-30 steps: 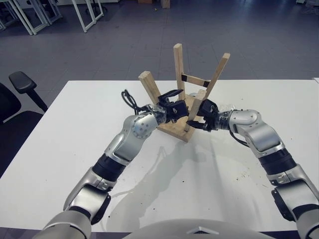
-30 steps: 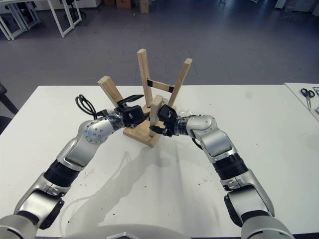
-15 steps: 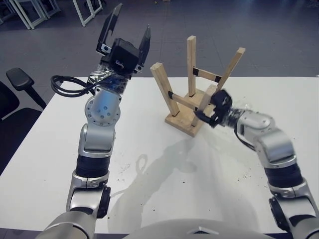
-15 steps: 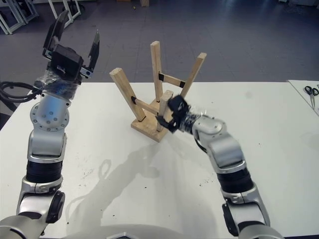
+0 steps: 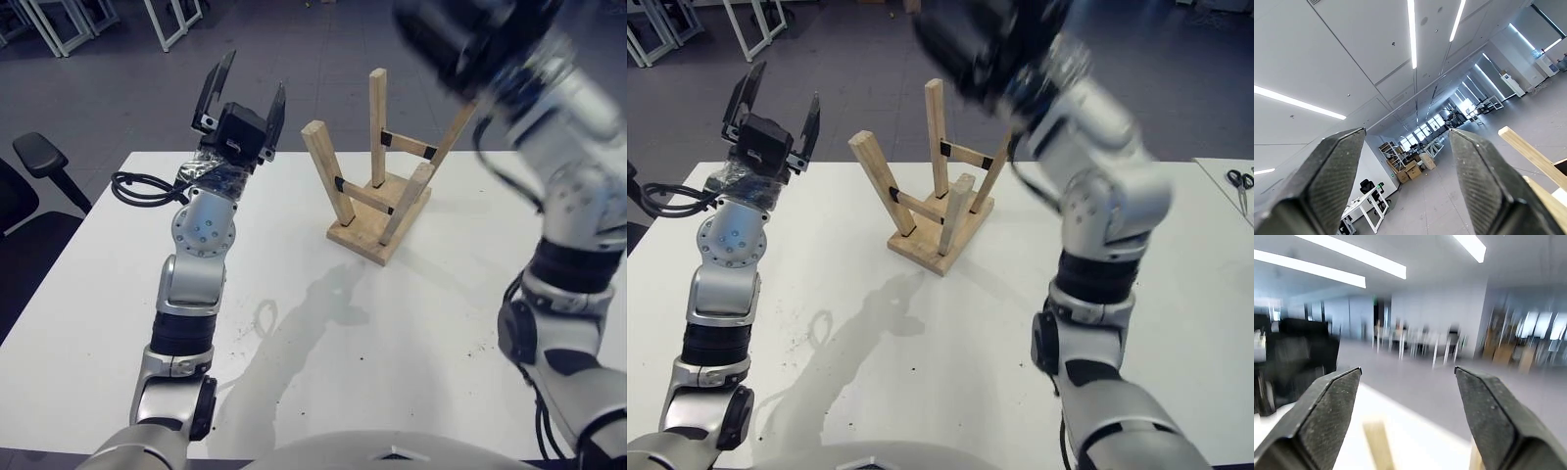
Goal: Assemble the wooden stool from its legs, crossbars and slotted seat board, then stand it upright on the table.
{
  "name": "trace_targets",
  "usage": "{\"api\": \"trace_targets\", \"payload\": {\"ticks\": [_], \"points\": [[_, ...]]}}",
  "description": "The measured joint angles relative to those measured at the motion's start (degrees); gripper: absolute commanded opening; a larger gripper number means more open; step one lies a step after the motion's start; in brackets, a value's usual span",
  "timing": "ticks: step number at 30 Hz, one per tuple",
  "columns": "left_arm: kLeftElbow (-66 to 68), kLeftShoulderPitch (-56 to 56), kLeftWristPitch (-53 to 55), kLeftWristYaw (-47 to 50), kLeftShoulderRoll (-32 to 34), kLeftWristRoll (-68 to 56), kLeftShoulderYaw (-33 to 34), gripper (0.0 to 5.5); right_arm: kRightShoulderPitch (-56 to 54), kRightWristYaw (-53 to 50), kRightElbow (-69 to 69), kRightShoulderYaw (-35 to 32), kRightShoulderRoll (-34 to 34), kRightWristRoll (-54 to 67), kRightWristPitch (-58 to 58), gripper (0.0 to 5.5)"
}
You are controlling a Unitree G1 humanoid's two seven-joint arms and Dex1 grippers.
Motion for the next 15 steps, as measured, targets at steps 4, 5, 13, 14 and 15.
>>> {"api": "trace_targets", "payload": {"ticks": [4,5,13,14,15], "points": [[1.0,0.0,0.0,0.2,-0.6,0.0,-0.1,3.17,4.0,2.1,4.1,7.0,-1.7,-5.5,-7.9,3.52],[1.1,0.0,-0.1,0.2,-0.6,0.0,-0.1,3.17,3.5,1.9,4.6,6.3,-1.3,-5.1,-8.1,3.52],[1.5,2.5,0.2,-0.5,-1.2,-2.3,0.1,3.17,-5.1,-8.1,-3.0,-9.7,0.0,6.5,-1.4,3.52],[1.4,2.8,0.1,-0.8,-1.2,-2.9,0.3,3.17,-4.6,-7.4,-2.9,-9.1,-1.9,5.1,-2.3,3.52],[1.2,3.0,-0.4,-1.3,-1.2,-3.5,0.4,3.17,-2.4,-6.3,-1.8,-7.9,-4.2,3.0,-3.4,3.52]]}}
